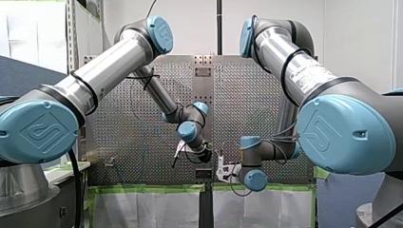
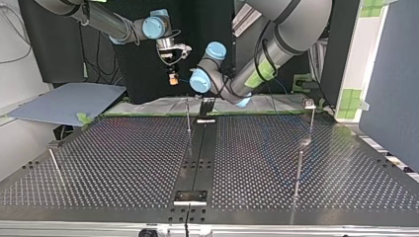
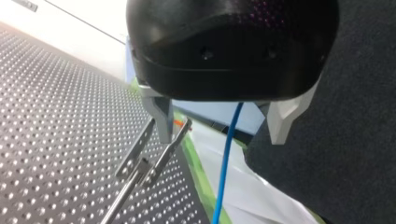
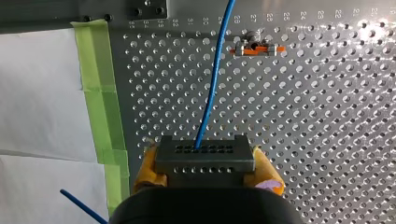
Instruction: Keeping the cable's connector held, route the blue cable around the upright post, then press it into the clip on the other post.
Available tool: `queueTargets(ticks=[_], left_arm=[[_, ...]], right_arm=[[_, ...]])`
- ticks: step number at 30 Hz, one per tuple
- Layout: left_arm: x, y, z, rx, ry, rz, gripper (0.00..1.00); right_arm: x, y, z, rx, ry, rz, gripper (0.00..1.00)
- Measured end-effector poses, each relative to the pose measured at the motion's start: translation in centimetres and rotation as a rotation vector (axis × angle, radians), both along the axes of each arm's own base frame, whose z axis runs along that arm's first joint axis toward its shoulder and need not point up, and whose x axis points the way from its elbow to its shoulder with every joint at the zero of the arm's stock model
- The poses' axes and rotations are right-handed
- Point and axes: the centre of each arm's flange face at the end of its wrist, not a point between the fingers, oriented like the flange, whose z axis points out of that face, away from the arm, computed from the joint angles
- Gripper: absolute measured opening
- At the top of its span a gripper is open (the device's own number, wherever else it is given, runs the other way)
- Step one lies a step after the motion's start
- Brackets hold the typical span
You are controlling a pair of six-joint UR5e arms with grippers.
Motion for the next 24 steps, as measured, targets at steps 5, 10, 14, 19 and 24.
queueTargets(ticks=[5,10,14,19,24], left_arm=[[-0.37,-0.32,0.03,0.006,-0.002,-0.005,1.00],[-0.43,-0.36,0.04,0.016,-0.008,-0.003,1.00],[-0.35,-0.33,0.07,0.032,-0.023,-0.006,1.00],[-0.55,-0.61,0.08,0.057,-0.040,-0.027,1.00],[-0.96,-1.02,0.08,0.069,-0.046,-0.045,1.00]], right_arm=[[-0.09,-0.14,0.03,-0.001,-0.004,-0.003,0.00],[-0.10,-0.25,0.09,-0.003,-0.012,-0.004,0.00],[-0.08,-0.26,0.10,-0.004,-0.014,-0.002,0.00],[0.10,-0.15,0.12,-0.004,-0.020,0.009,0.00],[0.26,-0.03,0.13,0.000,-0.029,0.015,0.00]])
